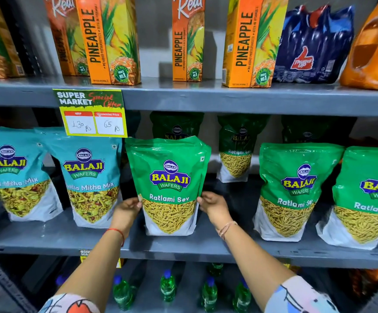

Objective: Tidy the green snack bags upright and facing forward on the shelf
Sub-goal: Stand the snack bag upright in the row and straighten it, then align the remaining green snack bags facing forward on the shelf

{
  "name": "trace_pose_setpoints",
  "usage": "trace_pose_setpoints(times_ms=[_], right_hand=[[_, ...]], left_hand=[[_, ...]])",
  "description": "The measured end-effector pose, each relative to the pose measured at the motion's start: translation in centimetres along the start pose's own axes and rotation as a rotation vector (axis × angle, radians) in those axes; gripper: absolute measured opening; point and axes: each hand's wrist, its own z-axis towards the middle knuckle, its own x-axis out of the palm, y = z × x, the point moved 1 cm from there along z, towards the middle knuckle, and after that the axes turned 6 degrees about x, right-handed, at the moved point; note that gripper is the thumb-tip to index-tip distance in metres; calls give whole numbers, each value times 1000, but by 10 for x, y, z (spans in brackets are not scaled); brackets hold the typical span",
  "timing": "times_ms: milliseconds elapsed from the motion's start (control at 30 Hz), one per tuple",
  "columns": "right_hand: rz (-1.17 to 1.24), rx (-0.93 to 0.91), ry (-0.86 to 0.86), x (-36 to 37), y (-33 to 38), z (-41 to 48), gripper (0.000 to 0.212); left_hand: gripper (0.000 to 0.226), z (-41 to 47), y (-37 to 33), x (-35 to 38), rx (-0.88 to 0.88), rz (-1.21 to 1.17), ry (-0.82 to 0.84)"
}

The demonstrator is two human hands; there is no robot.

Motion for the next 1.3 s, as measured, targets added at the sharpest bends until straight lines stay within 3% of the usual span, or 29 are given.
trace_pose_setpoints(times_ms=[167,233,300,367,467,533,633,1000,1067,1133,1200,1267,1300], right_hand=[[-53,-19,-78,2,-5,6,11],[-21,1,-53,1,-3,4,15],[28,13,65,2,-8,-2,13],[-4,46,226,2,-20,-9,25],[-181,90,348,5,-40,-15,35],[-249,77,326,11,-47,-18,31],[-291,67,251,15,-51,-20,30],[-401,80,241,16,-57,-19,33],[-393,64,233,15,-57,-25,45],[-480,-54,172,9,-62,-40,70],[-725,-266,126,-11,-71,-67,81],[-887,-402,171,-39,-85,-97,85],[-913,-410,200,-56,-90,-111,87]], left_hand=[[19,10,3,4,-15,48,-38],[15,15,7,2,-44,29,-13],[24,15,15,-4,-104,-62,65],[35,7,23,-8,-176,-172,208],[50,-11,30,-7,-115,24,403],[54,-15,36,-2,-44,144,434],[56,-14,43,-1,17,220,357],[56,-24,44,0,-2,239,265],[55,-29,44,0,-4,219,269],[55,-38,44,-2,-13,141,240],[48,-60,43,-3,-6,102,48],[33,-94,38,-1,60,297,-217],[34,-115,31,5,104,386,-258]])
